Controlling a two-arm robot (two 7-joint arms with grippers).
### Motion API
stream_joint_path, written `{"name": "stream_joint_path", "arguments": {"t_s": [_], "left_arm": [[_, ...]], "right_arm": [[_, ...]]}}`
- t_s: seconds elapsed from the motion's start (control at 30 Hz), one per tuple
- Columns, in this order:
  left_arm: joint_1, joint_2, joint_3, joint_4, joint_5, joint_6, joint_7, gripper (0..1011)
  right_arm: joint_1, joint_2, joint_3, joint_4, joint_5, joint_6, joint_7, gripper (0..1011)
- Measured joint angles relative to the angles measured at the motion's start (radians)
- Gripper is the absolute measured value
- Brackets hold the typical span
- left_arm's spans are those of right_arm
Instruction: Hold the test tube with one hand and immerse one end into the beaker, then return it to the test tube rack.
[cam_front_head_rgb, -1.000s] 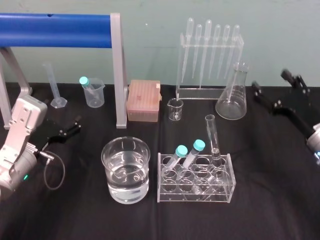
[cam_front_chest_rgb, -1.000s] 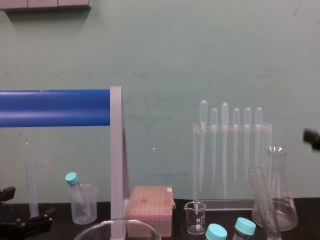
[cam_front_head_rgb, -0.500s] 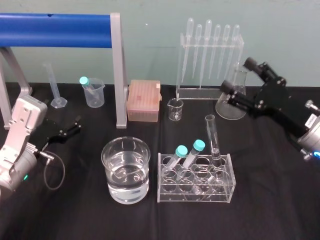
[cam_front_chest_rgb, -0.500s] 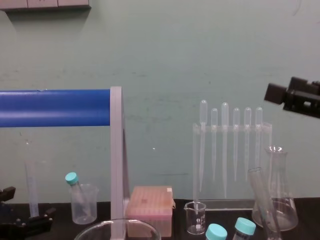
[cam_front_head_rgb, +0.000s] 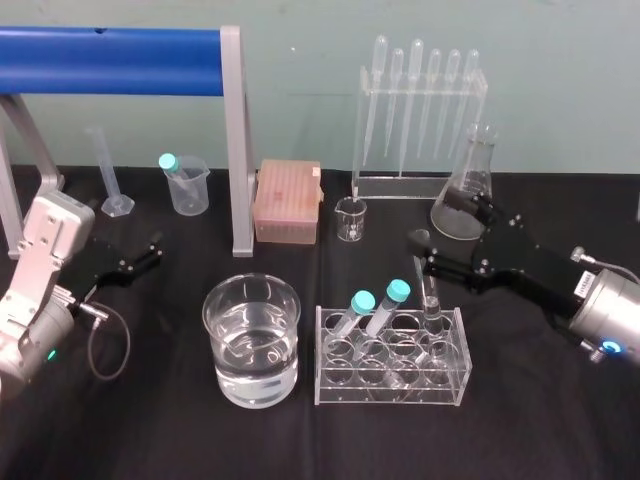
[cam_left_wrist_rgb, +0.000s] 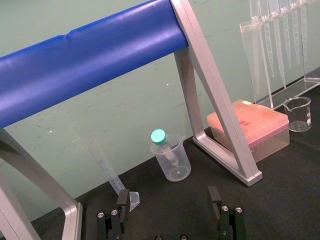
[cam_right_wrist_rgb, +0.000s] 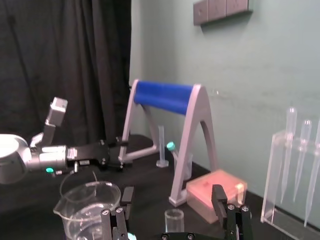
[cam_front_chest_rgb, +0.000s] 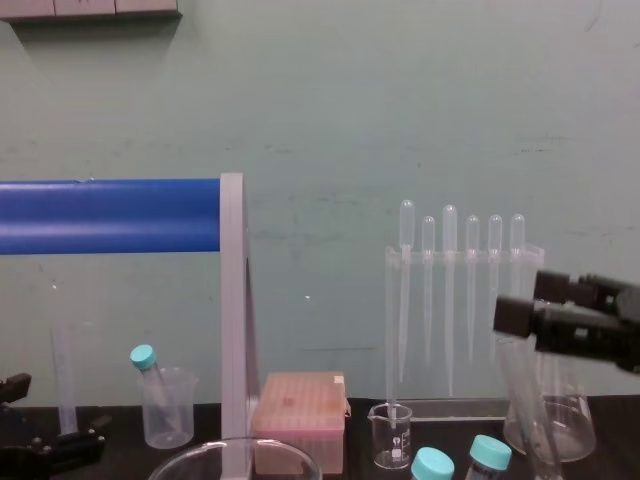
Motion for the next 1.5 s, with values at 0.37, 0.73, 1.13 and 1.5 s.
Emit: {"name": "stream_joint_path", "arguments": {"t_s": [0.37,0.73,1.13,1.5], "left_arm": [[0.000,0.000,0.000,0.000,0.000,0.000,0.000,1000],[0.000,0.000,0.000,0.000,0.000,0.000,0.000,1000],[0.000,0.000,0.000,0.000,0.000,0.000,0.000,1000],[0.000,0.000,0.000,0.000,0.000,0.000,0.000,1000]], "right_arm": [[0.021,-0.021,-0.028,0.039,-0.036,0.041,-0.009,1000],[0.019,-0.028,-0.037,0.047,-0.044,0.073,-0.023,1000],[0.022,-0.035,-0.046,0.063,-0.047,0.087,-0.025,1000],[0.026,-0.039,-0.045,0.070,-0.048,0.086,-0.027,1000]]}}
